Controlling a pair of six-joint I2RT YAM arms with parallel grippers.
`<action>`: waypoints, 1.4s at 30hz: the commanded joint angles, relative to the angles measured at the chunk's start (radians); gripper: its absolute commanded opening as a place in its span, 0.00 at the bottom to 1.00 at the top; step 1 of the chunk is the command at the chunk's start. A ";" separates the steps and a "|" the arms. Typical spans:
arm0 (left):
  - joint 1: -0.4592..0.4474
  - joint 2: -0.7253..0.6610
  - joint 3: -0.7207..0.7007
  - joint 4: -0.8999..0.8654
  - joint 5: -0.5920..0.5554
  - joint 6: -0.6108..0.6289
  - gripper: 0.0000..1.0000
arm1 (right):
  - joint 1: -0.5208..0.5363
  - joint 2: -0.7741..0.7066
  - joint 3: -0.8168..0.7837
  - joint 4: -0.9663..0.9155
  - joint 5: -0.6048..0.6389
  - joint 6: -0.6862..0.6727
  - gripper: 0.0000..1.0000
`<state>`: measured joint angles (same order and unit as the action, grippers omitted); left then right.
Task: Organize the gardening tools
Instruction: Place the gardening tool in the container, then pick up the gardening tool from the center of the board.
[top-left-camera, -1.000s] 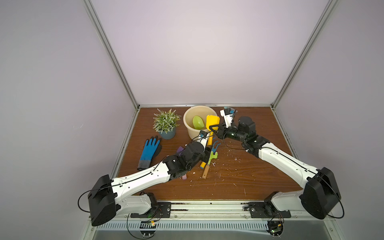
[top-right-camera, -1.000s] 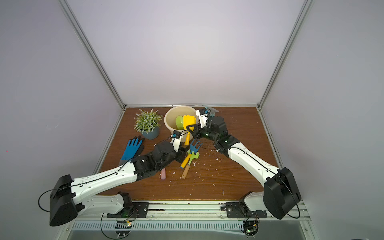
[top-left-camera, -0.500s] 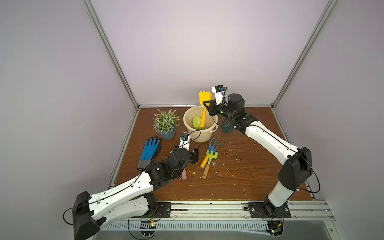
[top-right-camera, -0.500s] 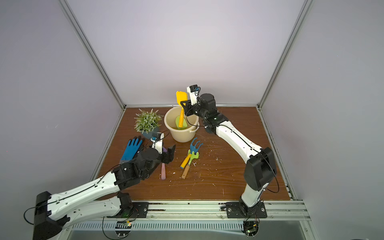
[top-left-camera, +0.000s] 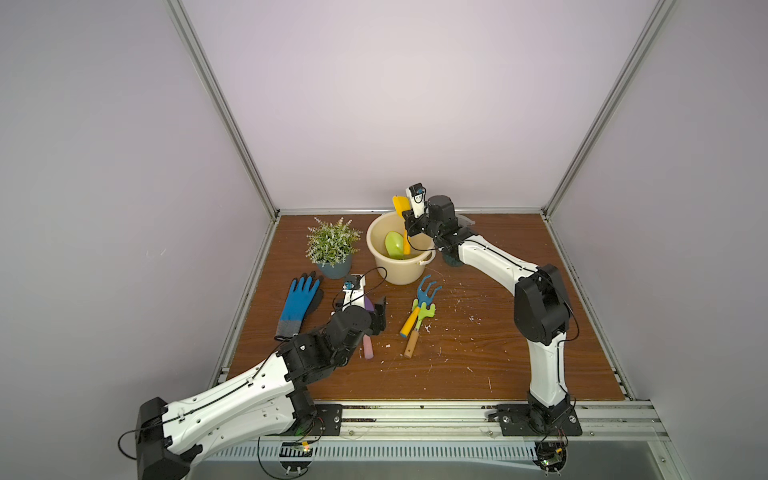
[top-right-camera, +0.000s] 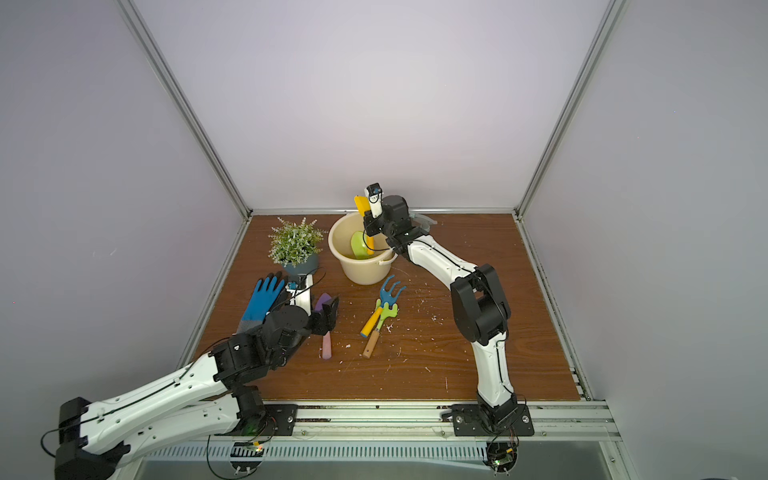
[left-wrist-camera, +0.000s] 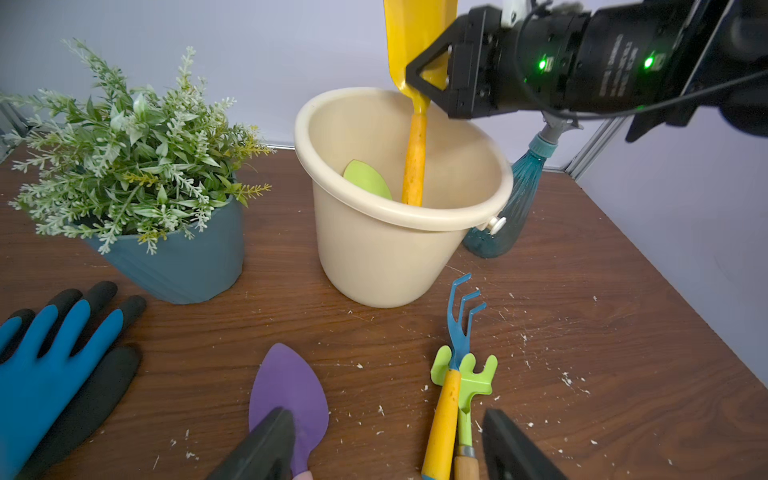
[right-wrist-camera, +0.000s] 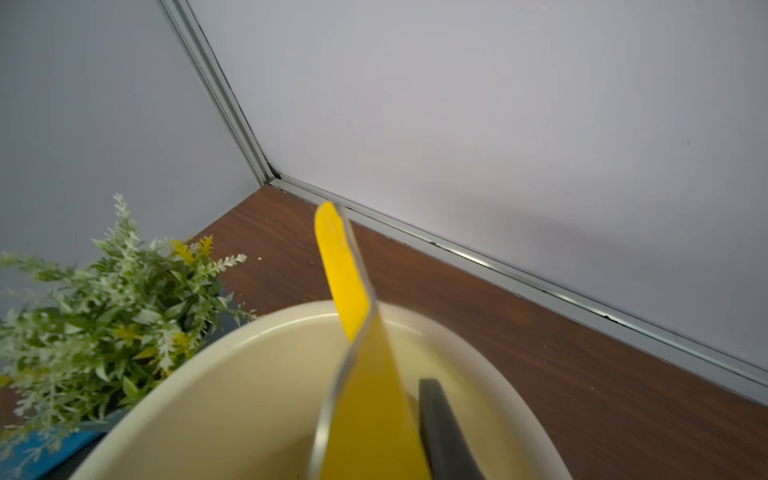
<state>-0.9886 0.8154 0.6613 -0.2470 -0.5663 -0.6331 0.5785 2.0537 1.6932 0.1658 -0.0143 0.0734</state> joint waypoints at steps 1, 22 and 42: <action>0.006 -0.009 -0.005 -0.026 -0.024 -0.014 0.75 | 0.012 -0.050 -0.044 0.159 0.018 -0.036 0.11; 0.007 0.019 -0.049 -0.078 0.001 -0.102 0.77 | 0.025 -0.024 -0.097 0.185 0.002 0.005 0.42; 0.053 0.170 -0.030 -0.243 0.072 -0.284 0.67 | 0.025 -0.374 -0.230 -0.070 0.026 0.040 0.54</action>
<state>-0.9588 0.9688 0.6178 -0.4232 -0.5240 -0.8551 0.6010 1.7767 1.5162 0.1509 -0.0154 0.0841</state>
